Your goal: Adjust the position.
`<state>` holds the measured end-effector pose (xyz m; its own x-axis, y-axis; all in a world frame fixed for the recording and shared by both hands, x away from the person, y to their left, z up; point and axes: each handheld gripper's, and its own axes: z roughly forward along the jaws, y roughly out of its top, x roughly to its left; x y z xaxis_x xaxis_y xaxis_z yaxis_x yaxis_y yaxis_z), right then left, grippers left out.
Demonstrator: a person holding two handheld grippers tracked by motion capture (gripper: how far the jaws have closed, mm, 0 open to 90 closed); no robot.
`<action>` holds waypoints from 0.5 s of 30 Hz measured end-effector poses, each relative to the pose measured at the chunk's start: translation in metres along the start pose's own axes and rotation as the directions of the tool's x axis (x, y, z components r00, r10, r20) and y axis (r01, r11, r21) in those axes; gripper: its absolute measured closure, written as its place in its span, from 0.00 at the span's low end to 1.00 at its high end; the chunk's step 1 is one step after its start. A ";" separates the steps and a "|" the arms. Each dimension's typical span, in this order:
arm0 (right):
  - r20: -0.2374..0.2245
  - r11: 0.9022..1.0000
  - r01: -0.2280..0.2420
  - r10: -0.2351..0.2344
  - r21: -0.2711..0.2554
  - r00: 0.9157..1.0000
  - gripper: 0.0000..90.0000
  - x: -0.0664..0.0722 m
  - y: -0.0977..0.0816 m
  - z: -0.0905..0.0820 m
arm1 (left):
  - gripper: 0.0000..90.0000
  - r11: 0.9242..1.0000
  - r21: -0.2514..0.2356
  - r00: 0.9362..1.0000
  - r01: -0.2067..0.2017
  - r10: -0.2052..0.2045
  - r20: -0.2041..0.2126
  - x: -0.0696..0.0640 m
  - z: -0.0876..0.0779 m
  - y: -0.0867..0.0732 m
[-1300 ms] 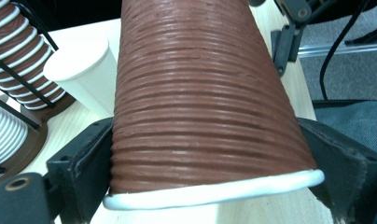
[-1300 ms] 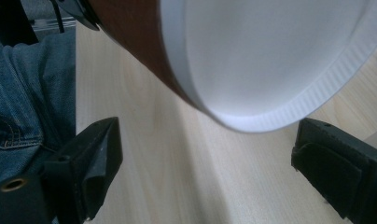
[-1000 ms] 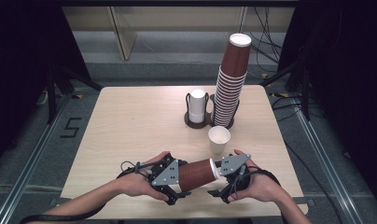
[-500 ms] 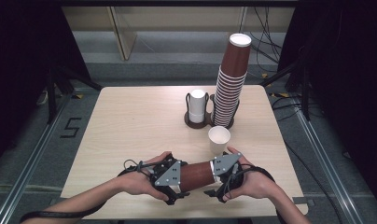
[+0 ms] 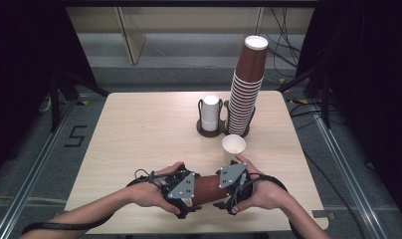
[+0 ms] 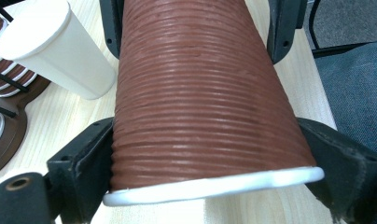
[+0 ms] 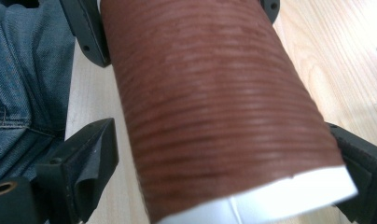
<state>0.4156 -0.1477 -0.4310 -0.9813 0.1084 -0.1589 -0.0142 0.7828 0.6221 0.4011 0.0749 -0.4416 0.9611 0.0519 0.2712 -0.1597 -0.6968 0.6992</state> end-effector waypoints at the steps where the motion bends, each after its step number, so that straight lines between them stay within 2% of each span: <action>1: -0.003 1.000 -0.010 0.011 0.004 1.000 0.07 0.001 0.000 0.000 | 0.11 1.000 0.005 1.000 -0.004 0.004 0.002 0.000 0.000 0.000; 2: -0.008 0.999 -0.045 0.045 0.013 0.999 0.07 0.003 0.000 0.000 | 0.11 1.000 0.008 1.000 -0.003 0.003 0.005 0.000 0.001 0.000; 3: -0.010 1.000 -0.019 0.020 0.011 1.000 0.07 0.002 0.001 0.001 | 0.11 1.000 0.014 1.000 -0.007 0.007 0.007 0.000 0.001 0.000; 4: -0.010 0.999 -0.039 0.040 0.018 0.999 0.07 0.003 0.001 0.001 | 0.11 1.000 0.018 1.000 -0.009 0.008 0.008 0.000 0.002 0.000; 5: -0.010 0.999 -0.034 0.035 0.022 0.999 0.07 0.003 0.002 0.002 | 0.11 1.000 0.021 1.000 -0.010 0.010 0.010 0.000 0.002 0.000; 6: -0.007 1.000 -0.008 0.008 0.017 1.000 0.07 0.002 0.002 0.002 | 0.11 1.000 0.028 1.000 -0.013 0.012 0.017 0.001 0.002 0.001; 7: -0.011 1.000 -0.021 0.021 0.022 1.000 0.08 0.002 0.003 0.003 | 0.11 0.999 0.030 1.000 -0.011 0.010 0.022 0.001 0.003 0.001; 8: -0.003 1.000 0.005 -0.005 0.021 1.000 0.08 0.001 0.004 0.003 | 0.11 0.999 0.031 1.000 -0.010 0.010 0.022 0.001 0.003 0.002; 9: -0.012 0.999 -0.031 0.031 0.032 0.999 0.08 0.003 0.004 0.003 | 0.11 1.000 0.029 1.000 -0.012 0.012 0.016 0.001 0.004 0.002; 10: -0.008 0.999 -0.025 0.026 0.035 1.000 0.08 0.004 0.004 0.004 | 0.11 0.999 0.039 1.000 -0.017 0.016 0.027 0.002 0.004 0.003; 12: -0.013 0.999 -0.015 0.016 0.042 1.000 0.09 0.004 0.005 0.006 | 0.11 0.999 0.045 0.999 -0.030 0.029 0.019 0.002 0.004 0.004; 15: -0.017 0.999 -0.008 0.009 0.052 1.000 0.09 0.005 0.006 0.007 | 0.11 0.998 0.050 0.999 -0.027 0.026 0.021 0.001 0.005 0.004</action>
<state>0.4121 -0.1381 -0.4329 -0.9846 0.1046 -0.1401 0.0035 0.8129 0.5824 0.4025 0.0683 -0.4420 0.9612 0.0182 0.2753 -0.1745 -0.7326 0.6579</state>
